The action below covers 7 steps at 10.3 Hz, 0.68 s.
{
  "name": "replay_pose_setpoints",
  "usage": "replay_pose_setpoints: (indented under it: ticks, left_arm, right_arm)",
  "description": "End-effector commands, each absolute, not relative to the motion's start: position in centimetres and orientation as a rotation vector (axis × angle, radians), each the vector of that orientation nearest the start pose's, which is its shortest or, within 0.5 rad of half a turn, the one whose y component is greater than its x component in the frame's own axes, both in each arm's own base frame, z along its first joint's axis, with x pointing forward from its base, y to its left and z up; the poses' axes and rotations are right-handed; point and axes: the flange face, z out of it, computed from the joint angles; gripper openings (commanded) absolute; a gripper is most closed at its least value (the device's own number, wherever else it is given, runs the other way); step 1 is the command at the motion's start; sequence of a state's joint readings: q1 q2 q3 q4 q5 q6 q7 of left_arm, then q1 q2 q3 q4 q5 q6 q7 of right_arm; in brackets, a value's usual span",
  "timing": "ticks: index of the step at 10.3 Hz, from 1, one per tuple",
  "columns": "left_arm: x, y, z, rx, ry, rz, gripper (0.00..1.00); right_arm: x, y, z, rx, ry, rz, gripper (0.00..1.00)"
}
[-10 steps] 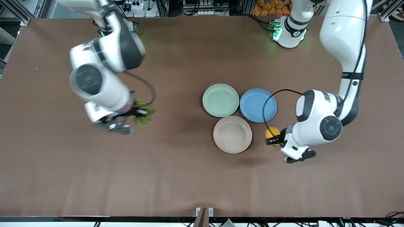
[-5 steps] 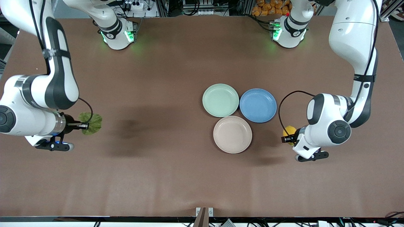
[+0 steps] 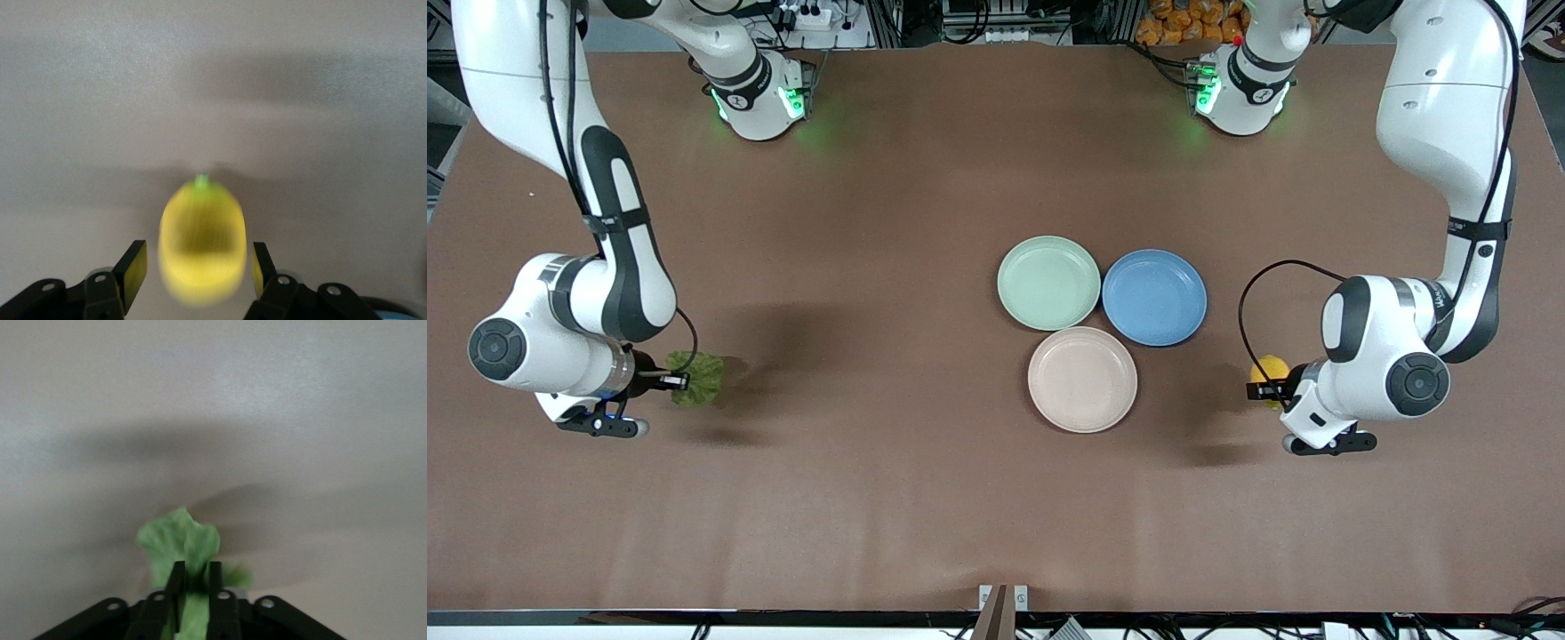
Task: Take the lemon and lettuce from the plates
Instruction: 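Open the right gripper on the lettuce while the left gripper releases the lemon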
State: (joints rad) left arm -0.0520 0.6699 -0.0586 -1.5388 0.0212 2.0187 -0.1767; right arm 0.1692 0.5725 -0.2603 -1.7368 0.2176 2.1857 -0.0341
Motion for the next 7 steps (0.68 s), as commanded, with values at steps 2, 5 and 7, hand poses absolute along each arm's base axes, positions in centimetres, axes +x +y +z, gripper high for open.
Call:
replay_pose_setpoints:
  ticks: [2, 5, 7]
  left_arm:
    - [68.3, -7.5, 25.0, -3.107, -0.052, 0.277, 1.0]
    - [67.5, -9.5, 26.2, -3.114, -0.091, 0.204, 1.0]
    - [63.6, -9.4, 26.5, -3.128, -0.124, 0.085, 1.0]
  right_arm:
    - [66.6, -4.5, 29.5, -3.045, 0.253, 0.038, 1.0]
    - [66.2, -5.1, 36.6, -3.038, 0.234, -0.049, 1.0]
    - [64.5, -6.2, 42.2, -3.093, 0.116, -0.049, 1.0]
